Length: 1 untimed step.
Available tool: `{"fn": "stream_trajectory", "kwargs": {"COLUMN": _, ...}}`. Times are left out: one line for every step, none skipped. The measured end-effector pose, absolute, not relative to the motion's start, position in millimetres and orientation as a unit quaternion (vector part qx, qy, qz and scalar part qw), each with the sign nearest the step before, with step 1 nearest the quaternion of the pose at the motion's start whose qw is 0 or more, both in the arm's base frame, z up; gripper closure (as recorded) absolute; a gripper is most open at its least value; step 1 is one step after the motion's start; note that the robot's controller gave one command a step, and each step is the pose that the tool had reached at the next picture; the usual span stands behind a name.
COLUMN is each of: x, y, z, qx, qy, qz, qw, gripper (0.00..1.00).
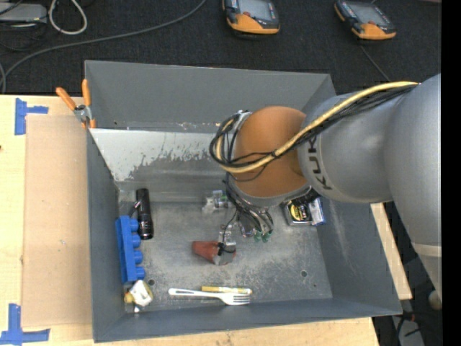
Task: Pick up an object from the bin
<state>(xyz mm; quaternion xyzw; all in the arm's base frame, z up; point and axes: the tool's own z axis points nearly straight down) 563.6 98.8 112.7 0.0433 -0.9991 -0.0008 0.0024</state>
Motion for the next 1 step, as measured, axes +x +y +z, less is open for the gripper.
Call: {"fn": "stream_trajectory", "kwargs": {"x": 568.9, "y": 83.4, "z": 68.3, "qx": 0.019, "qy": -1.000, "qz": -0.002, "qw": -0.004, "gripper": 0.00}}
